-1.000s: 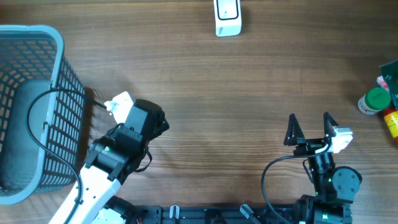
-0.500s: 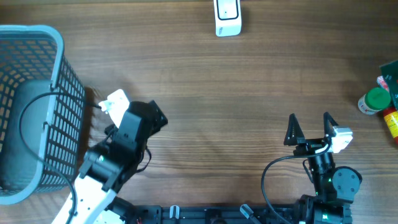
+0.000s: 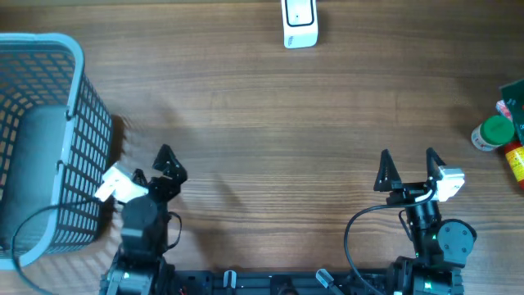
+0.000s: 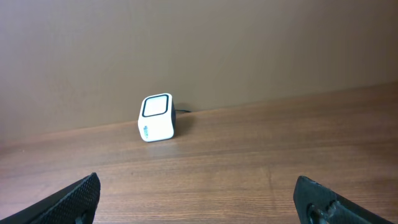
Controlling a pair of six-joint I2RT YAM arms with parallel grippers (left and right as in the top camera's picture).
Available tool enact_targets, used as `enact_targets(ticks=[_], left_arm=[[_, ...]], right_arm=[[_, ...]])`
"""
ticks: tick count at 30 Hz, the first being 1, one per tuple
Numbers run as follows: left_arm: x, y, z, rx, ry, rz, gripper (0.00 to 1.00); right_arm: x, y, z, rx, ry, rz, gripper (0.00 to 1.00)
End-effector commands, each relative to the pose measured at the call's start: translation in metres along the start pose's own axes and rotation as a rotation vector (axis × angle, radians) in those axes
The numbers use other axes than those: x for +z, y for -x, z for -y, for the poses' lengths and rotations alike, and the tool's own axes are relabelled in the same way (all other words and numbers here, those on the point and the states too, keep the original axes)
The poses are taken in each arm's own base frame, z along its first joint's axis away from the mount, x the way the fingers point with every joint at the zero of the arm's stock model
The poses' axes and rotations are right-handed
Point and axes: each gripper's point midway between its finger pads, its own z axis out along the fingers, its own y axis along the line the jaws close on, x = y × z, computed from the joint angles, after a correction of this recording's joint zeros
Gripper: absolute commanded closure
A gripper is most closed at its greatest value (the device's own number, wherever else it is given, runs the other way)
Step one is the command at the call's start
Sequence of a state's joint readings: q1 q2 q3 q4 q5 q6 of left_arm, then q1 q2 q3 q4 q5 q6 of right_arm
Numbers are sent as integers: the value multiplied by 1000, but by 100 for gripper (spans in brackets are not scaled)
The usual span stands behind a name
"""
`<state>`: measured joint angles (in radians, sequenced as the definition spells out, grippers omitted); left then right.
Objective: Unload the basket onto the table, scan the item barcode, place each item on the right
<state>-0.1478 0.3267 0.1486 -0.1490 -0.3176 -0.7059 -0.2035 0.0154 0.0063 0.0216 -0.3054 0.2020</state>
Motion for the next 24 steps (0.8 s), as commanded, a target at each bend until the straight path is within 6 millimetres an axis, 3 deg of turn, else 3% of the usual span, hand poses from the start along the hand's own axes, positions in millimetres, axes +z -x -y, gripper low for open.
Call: enact_targets(ticks=[1, 10, 17, 20, 24], left_arm=[[-6, 19, -2, 131, -45, 65, 0], [-10, 36, -23, 234, -19, 196, 0], [-12, 45, -21, 245, -67, 261, 0], [-15, 45, -2, 265, -149, 270, 0], [-36, 40, 59, 520, -437, 320, 0]], right_arm=[[-1, 3, 1, 5, -7, 13, 0], [-1, 3, 1, 5, -7, 14, 0], [-1, 3, 1, 5, -7, 13, 0], [-1, 3, 1, 5, -7, 14, 0], [-1, 3, 1, 5, -7, 14, 0]])
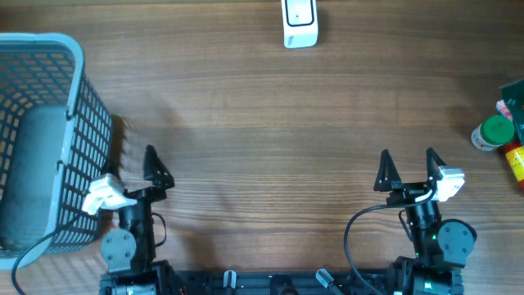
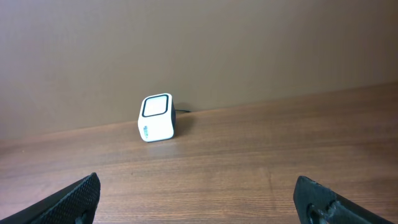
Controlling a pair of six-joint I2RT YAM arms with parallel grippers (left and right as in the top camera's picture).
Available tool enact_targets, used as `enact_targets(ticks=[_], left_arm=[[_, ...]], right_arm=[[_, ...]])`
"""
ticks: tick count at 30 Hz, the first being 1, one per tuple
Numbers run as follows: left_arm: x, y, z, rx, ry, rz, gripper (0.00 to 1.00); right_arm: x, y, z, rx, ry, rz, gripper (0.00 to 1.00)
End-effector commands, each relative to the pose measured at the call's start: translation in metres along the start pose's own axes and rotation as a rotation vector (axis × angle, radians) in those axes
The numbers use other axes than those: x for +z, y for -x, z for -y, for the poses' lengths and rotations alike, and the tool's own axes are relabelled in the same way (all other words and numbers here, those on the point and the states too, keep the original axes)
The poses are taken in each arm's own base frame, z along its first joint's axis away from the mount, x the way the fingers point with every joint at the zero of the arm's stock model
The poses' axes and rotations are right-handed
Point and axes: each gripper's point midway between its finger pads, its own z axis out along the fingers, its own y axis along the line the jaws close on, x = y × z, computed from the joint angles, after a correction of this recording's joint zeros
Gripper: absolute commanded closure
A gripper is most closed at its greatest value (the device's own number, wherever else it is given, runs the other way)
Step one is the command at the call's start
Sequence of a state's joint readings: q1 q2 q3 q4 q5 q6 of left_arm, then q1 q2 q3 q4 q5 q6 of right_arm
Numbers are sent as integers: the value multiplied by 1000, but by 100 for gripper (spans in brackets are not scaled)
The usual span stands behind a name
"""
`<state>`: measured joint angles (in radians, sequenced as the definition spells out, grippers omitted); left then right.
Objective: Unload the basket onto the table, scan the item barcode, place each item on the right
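The white barcode scanner (image 1: 299,23) stands at the table's far edge, its dark-framed window facing up; it also shows as a scanner (image 2: 157,117) straight ahead in the right wrist view. Items lie at the right edge: a green-capped bottle (image 1: 494,133), a red item (image 1: 515,161) and a green box (image 1: 514,90). My right gripper (image 1: 407,157) is open near the front edge, nothing between its fingers (image 2: 74,200). My left gripper (image 1: 129,164) sits beside the basket. One finger (image 1: 152,161) is plain, the other is hard to pick out against the mesh. It looks open and empty.
A blue mesh basket (image 1: 78,98) fills the left side, a grey shape inside it. The left arm's cable loops beside it. The items at the right edge are partly cut off by the frame.
My left gripper has moved left, closer to the basket wall, and now points straight toward the far edge. The right arm, scanner and items are unchanged.
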<state>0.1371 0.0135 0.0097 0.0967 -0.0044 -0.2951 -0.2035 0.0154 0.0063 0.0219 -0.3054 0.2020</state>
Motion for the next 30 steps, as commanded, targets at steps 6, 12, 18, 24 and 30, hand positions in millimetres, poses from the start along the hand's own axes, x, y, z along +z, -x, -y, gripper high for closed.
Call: enact_targets(ticks=[6, 12, 18, 24, 30], left_arm=[[-10, -52, 41, 160, -236, -209, 0], [-10, -55, 35, 160, -199, -222, 0], [-9, -54, 30, 164, -169, -217, 0], [-8, -54, 30, 170, -168, -214, 0], [-8, -54, 25, 172, -147, -213, 0]], right_arm=[[-1, 3, 1, 5, -7, 13, 0], [0, 3, 1, 5, -7, 13, 0], [0, 3, 1, 5, -7, 13, 0], [0, 3, 1, 5, -7, 13, 0], [0, 3, 1, 5, -7, 13, 0]])
